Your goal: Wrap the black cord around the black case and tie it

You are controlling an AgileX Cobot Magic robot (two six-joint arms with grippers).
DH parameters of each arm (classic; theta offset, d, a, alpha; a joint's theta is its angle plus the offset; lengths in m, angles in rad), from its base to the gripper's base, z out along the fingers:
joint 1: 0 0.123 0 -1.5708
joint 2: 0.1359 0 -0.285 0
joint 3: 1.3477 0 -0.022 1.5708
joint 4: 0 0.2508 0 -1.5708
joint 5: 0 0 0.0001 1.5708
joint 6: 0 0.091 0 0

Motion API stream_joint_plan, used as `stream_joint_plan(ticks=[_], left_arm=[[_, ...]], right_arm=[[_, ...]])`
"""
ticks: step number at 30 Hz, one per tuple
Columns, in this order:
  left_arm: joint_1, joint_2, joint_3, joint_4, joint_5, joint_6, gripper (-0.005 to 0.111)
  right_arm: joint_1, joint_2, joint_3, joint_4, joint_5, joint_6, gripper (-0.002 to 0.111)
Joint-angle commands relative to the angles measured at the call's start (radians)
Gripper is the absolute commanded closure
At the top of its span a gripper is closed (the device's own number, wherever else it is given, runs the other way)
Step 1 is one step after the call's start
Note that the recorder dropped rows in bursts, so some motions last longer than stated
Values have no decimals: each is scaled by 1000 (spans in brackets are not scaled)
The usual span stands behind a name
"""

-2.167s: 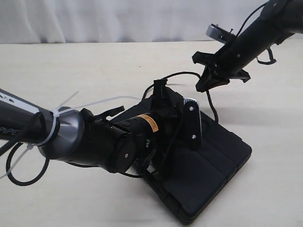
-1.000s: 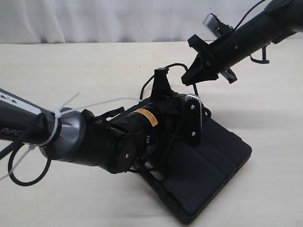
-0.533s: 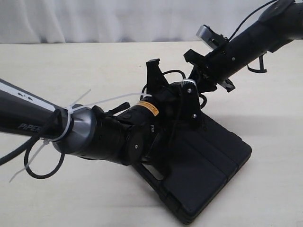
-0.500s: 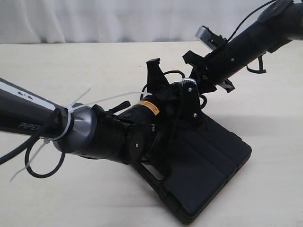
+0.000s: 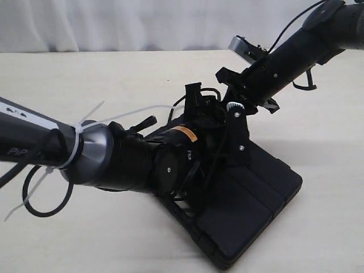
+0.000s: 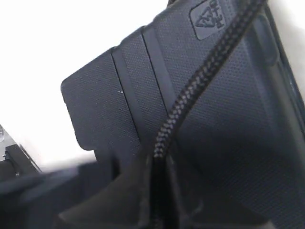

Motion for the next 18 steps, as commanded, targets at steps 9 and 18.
stream_joint_plan(ticks=[9, 18], left_arm=[[-112, -67, 0, -317, -25, 291, 37], [-112, -134, 0, -387, 179, 293, 37]], right_arm=[[0, -12, -2, 10, 0, -21, 104], [0, -12, -2, 10, 0, -35, 104]])
